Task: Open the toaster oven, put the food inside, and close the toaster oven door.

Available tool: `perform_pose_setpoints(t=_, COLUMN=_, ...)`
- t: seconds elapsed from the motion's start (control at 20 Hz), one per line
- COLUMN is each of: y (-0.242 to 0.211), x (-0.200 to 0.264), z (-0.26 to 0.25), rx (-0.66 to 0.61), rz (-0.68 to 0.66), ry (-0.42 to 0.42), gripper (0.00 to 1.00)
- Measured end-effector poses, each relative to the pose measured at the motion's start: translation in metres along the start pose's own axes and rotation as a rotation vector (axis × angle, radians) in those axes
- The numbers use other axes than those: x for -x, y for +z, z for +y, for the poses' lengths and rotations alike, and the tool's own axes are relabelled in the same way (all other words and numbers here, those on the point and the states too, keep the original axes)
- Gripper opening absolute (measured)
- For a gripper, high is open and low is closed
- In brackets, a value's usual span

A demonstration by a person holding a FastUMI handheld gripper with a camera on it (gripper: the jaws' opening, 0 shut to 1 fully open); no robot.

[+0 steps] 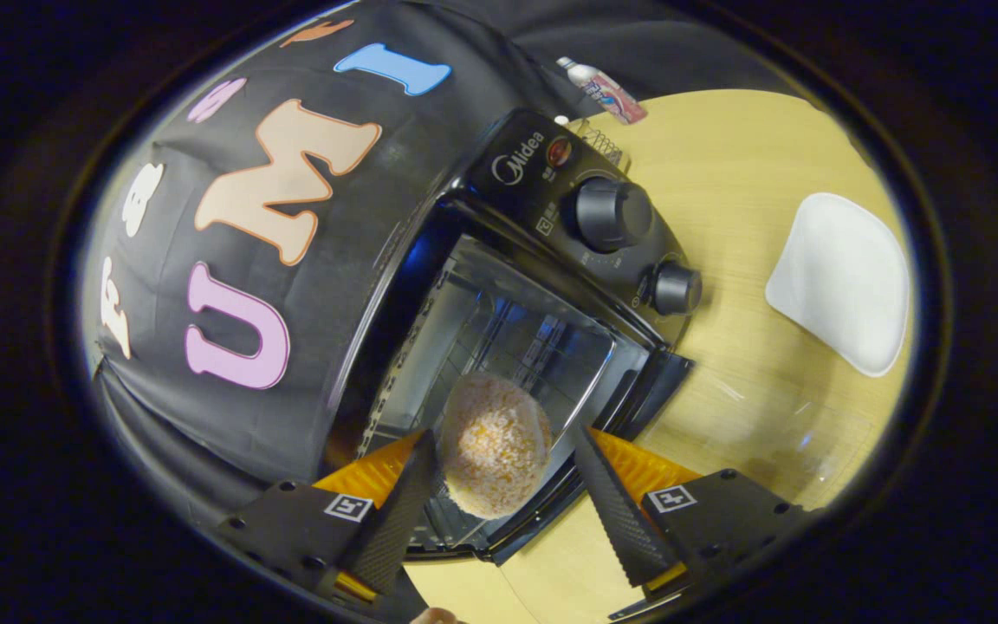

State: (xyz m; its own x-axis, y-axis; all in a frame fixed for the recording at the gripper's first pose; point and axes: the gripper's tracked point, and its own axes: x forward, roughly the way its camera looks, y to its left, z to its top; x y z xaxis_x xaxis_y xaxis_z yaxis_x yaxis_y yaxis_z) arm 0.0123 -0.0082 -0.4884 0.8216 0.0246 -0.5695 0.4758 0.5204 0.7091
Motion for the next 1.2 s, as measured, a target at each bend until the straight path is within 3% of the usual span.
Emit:
perform_pose_setpoints(t=0.6, y=0.020, x=0.039, z=0.008, rx=0.033, rz=-0.040, ry=0.065, gripper=0.99)
perform_pose_setpoints(t=0.95, y=0.023, x=0.083, z=-0.004, rx=0.187, rz=-0.033, ry=0.071, gripper=0.99)
perform_pose_setpoints(t=1.2, y=0.010, x=0.116, z=-0.040, rx=0.398, rz=-0.004, ry=-0.004, gripper=1.00)
